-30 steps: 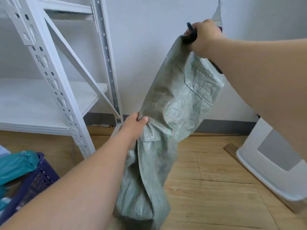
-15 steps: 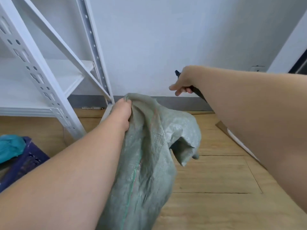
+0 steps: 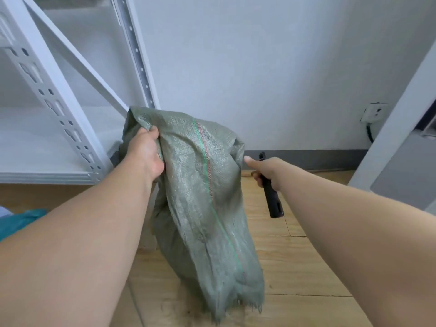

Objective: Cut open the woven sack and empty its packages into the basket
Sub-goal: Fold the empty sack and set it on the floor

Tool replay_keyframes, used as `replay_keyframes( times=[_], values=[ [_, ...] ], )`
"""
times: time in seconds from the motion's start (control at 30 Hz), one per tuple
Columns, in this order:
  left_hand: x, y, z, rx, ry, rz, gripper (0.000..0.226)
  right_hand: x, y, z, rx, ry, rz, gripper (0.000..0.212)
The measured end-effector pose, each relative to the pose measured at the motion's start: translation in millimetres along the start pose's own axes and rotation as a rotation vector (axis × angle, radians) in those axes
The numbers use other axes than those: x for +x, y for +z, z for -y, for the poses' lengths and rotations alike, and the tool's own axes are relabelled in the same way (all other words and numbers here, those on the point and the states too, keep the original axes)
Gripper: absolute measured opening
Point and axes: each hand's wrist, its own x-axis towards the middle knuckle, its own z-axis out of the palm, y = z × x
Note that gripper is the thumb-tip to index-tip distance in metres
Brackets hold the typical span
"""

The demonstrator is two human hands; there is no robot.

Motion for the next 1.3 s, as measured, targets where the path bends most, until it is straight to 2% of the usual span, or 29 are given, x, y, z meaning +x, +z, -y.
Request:
replay_keyframes(
  times=[0.13, 0.2, 0.23, 0.3, 0.37, 0.43, 0.5, 0.57, 0.63, 0.7, 0.73, 0.77, 0.8, 0.83, 0.9, 0.97, 1.0, 1.07, 1.1, 1.17, 1.23, 1.3],
  values=[
    [-1, -3, -11, -0.046, 0.007, 0.055, 0.022, -4, 12, 5, 0.204, -0.093, 0.049, 0.037],
    [-1, -8, -15, 0.040, 0.018, 0.100, 0.022, -5, 13, 12, 0.340, -0.084, 0.048, 0.025],
    [0, -14, -17, 0.137, 0.014, 0.115, 0.023, -7, 10, 16, 0.381, -0.089, 0.020, 0.021],
    [7, -30, -22, 0.488, 0.031, 0.089, 0.022, -14, -2, 27, 0.354, -0.142, -0.069, 0.015],
    [12, -41, -29, 0.708, 0.091, -0.048, 0.021, -17, -19, 41, 0.193, -0.245, -0.188, 0.016],
    [13, -43, -37, 0.597, 0.187, -0.149, 0.025, -25, -32, 58, 0.153, -0.309, -0.292, 0.016],
    [13, -37, -37, 0.497, 0.168, -0.093, 0.037, -26, -40, 71, 0.273, -0.307, -0.327, 0.015],
    [7, -38, -35, 0.635, 0.064, 0.036, 0.040, -32, -46, 79, 0.311, -0.276, -0.254, 0.006],
    [10, -45, -36, 0.728, 0.089, 0.030, 0.043, -29, -55, 82, 0.177, -0.305, -0.274, 0.015],
    [11, -47, -40, 0.650, 0.139, -0.039, 0.046, -31, -60, 90, 0.176, -0.348, -0.394, 0.018],
    [11, -44, -43, 0.564, 0.133, -0.026, 0.036, -31, -59, 93, 0.241, -0.341, -0.415, 0.016],
    [10, -40, -44, 0.500, 0.105, 0.003, 0.025, -31, -57, 96, 0.328, -0.299, -0.394, 0.018],
    [10, -37, -44, 0.449, 0.070, 0.036, 0.023, -33, -54, 96, 0.403, -0.239, -0.307, 0.026],
    [11, -35, -43, 0.429, 0.043, 0.040, 0.033, -34, -50, 92, 0.394, -0.185, -0.195, 0.033],
    [13, -36, -42, 0.419, 0.035, 0.021, 0.051, -29, -47, 78, 0.169, -0.124, -0.060, 0.039],
    [19, -42, -46, 0.467, 0.066, -0.029, 0.039, -27, -51, 71, 0.012, -0.106, -0.073, 0.039],
    [19, -44, -48, 0.510, 0.066, -0.056, 0.035, -26, -53, 72, 0.015, -0.136, -0.131, 0.037],
    [19, -42, -49, 0.505, 0.090, -0.108, 0.030, -26, -55, 80, 0.129, -0.195, -0.268, 0.031],
    [18, -39, -50, 0.460, 0.104, -0.121, 0.022, -24, -55, 83, 0.259, -0.205, -0.285, 0.028],
    [18, -30, -53, 0.320, 0.099, -0.114, 0.005, -21, -51, 83, 0.523, -0.201, -0.139, 0.019],
    [19, -25, -53, 0.228, 0.065, -0.085, 0.011, -16, -43, 69, 0.435, -0.137, -0.023, 0.017],
    [23, -23, -52, 0.230, 0.061, -0.037, 0.020, -14, -35, 57, 0.312, -0.108, 0.004, 0.022]
  ],
)
